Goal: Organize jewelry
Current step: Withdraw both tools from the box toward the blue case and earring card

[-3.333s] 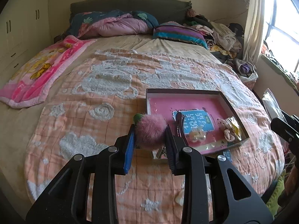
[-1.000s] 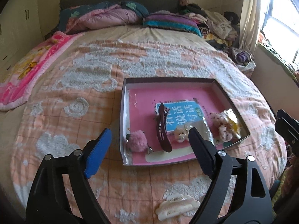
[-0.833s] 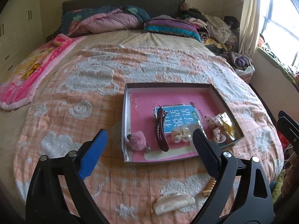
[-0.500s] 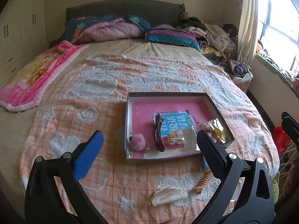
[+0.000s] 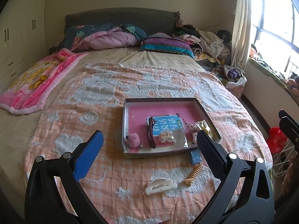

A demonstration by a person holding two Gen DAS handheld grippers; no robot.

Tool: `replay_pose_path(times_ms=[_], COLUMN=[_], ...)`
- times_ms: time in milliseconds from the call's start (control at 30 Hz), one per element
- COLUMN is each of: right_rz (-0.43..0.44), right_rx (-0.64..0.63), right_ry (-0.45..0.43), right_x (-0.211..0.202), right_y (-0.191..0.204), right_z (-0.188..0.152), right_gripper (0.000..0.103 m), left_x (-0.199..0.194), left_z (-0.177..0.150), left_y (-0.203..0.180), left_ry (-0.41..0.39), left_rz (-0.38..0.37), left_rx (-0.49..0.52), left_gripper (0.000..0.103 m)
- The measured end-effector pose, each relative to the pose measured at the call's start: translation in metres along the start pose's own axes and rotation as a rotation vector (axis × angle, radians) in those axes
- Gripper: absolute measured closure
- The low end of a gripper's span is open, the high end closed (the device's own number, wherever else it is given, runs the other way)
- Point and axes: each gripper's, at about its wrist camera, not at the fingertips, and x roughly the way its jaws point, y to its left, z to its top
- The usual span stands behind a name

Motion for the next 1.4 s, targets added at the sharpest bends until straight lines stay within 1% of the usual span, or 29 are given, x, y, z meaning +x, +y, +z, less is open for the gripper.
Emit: replay_pose_path(times_ms=[333, 600, 900, 1200, 1400], right_rz=[-0.006, -0.011, -0.027, -0.041, -0.038], right_rx=[-0.021, -0.046, -0.053, -0.077, -0.058], right_ry=[0.003, 0.037, 0.089, 0.137, 0.169], right_x=[-0.024, -0.034, -0.039, -0.041, -0.034], right_y=[0.003, 0.004, -0.002, -0.006, -0.010], right_z=[-0.007, -0.023, -0.049, -0.071, -0.085], right_gripper=[0.012, 0.011, 0.011, 0.011, 0.011], left_x=[-0.022, -0.027, -0.020, -0.004, 0.006], left_z=[-0.016, -0.031, -0.048, -0.063, -0.071], left_y=[-0.013, -0.023, -0.036, -0.055, -0.064], left_ry=[-0.009, 0.009, 0.053, 0.105, 0.130], left_rz=[-0.005, -0.007, -0.003, -0.029, -0.040], left_rx=[0.038, 0.067, 0.101, 0.125, 0.144], left_gripper=[0.010, 0.010, 0.010, 0.010, 0.010])
